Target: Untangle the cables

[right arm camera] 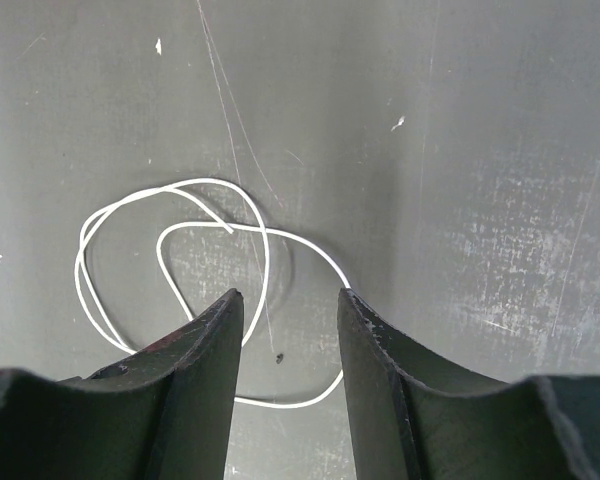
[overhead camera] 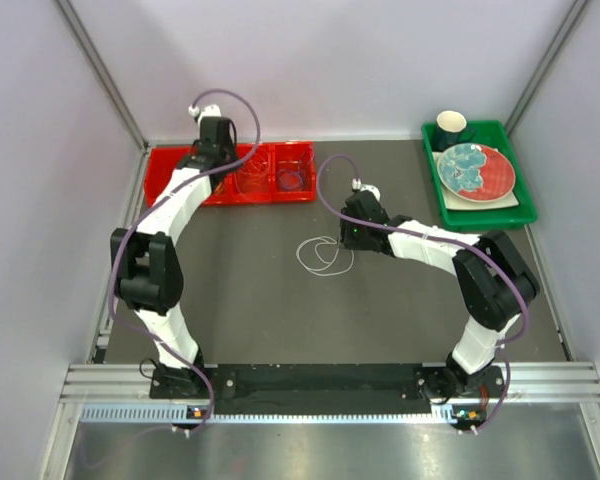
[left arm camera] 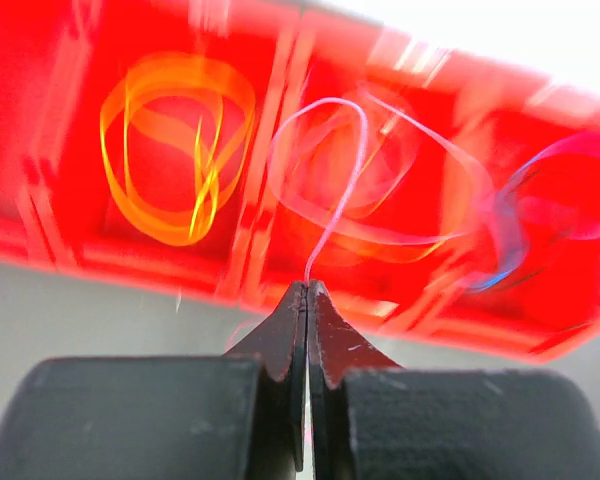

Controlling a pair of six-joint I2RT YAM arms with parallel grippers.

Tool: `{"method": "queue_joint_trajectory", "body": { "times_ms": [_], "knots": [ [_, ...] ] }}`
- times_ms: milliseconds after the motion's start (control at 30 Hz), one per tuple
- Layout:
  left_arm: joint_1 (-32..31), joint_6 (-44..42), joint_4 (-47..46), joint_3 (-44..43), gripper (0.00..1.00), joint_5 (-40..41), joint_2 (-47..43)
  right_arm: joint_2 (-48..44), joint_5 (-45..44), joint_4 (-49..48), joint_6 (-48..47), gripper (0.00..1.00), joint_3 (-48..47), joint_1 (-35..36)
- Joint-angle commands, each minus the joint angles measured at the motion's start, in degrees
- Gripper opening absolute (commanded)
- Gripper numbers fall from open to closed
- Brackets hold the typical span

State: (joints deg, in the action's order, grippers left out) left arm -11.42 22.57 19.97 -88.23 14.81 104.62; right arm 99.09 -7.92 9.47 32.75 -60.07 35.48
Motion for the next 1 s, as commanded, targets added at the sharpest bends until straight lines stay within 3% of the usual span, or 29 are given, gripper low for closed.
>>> {"method": "queue_joint_trajectory", "body": {
  "times_ms": [0,300,433,633,867,967],
  "knots": [
    [-0.09,1.25,0.68,-10.96,0.0,-0.66,-1.88,0.31,-0.87,-1.04,-0.58,0.43,-2.42,0.73],
    [-0.09,0.81,7.45,-38.03,0.0,2.41,13.93,0.4,-1.04,-0.95,-0.58,0.43,-2.5,0.73],
    [-0.09,1.6,7.55,-44.57,0.0,4.61,18.34,0.58,-0.95,-1.04,-0.67,0.43,-2.77,0.73],
    [-0.09,1.25,5.7,-43.97,0.0,5.58,17.81,1.54,-1.48,-0.25,-0.85,0.42,-3.82,0.99],
    [-0.01,1.34,1.04,-29.48,0.0,4.27,14.65,1.72,-1.92,0.19,-0.94,0.42,-4.0,1.34],
    [-0.01,0.64,1.65,-29.1,0.01,0.58,17.18,1.72,-2.01,0.28,-1.02,0.42,-4.09,1.43]
  ]
}}
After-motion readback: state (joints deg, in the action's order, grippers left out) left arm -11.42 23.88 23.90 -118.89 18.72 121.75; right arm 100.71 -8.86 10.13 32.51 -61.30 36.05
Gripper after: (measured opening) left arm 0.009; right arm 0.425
